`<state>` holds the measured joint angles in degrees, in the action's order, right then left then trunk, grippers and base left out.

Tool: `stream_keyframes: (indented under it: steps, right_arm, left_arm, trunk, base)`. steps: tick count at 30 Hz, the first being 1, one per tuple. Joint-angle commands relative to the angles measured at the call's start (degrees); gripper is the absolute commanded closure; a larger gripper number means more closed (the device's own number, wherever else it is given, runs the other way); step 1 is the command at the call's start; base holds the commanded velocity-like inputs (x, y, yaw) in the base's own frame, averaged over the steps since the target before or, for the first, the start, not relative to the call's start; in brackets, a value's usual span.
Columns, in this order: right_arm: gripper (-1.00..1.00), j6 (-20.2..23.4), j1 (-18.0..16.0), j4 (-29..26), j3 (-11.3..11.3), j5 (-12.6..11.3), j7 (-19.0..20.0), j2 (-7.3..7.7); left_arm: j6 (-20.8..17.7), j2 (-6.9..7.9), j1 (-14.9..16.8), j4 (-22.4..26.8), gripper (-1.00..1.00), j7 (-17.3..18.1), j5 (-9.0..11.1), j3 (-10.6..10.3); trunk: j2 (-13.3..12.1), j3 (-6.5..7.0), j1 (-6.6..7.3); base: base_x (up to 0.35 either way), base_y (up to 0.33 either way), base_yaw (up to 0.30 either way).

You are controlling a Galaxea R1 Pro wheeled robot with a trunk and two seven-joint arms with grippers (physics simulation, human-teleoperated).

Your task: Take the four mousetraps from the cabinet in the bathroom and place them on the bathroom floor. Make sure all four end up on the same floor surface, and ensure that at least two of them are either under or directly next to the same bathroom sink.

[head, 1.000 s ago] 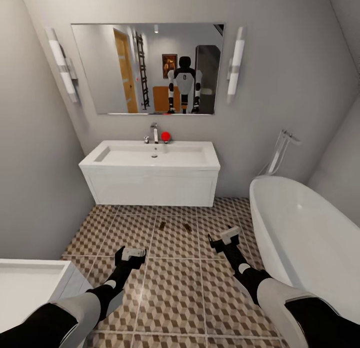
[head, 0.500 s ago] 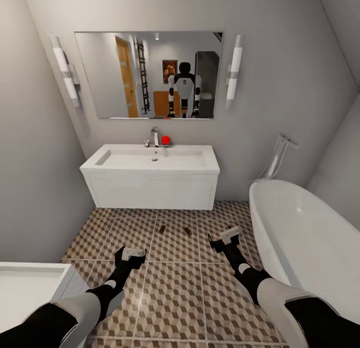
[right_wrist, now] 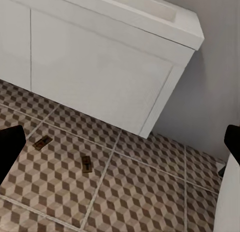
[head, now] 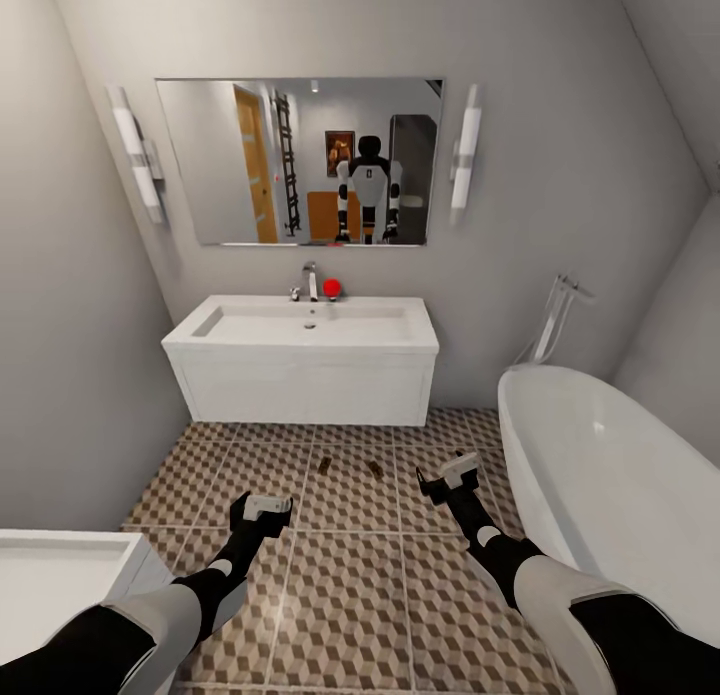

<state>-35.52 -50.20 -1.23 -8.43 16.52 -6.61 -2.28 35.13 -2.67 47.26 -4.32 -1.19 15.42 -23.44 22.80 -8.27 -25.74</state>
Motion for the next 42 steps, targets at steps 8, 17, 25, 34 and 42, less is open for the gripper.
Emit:
stream_keyframes:
  steps: [8, 17, 25, 34, 42]
  right_arm:
    - [-1.0, -0.1, -0.1, 0.1, -0.5, 0.3, -0.6, -0.01]
    - [-1.0, -0.1, -0.1, 0.1, -0.5, 0.3, -0.6, -0.01]
    - [-1.0, -0.1, -0.1, 0.1, -0.5, 0.3, -0.6, 0.02]
    - [-1.0, -0.1, 0.2, 0.1, -0.5, 0.3, -0.6, -0.01]
    - [-1.0, -0.1, 0.2, 0.1, -0.5, 0.3, -0.6, 0.01]
  left_arm:
    - [0.3, -0.07, 0.1, -0.3, -1.0, -0.1, 0.3, -0.5]
    - [0.3, -0.14, 0.0, -0.3, -1.0, -0.1, 0.3, -0.5]
    - [0.3, -0.14, 0.0, -0.3, -1.0, -0.1, 0.3, -0.5]
    - [0.3, -0.14, 0.0, -0.3, -1.0, -0.1, 0.3, -0.5]
    - [0.3, -0.14, 0.0, -0.3, -1.0, -0.1, 0.3, -0.5]
  trunk:
    - [0.1, 0.62, -0.04]
    - [0.1, 1.46, -0.04]
    - [0.1, 2.2, -0.04]
    - [0.1, 3.04, -0.04]
    - [0.1, 3.79, -0.04]
  base:
    - [0.0, 0.0, 0.0]
    - [0.0, 0.0, 0.0]
    - [0.0, 0.0, 0.0]
    - [0.0, 0.0, 0.0]
    - [0.0, 0.0, 0.0]
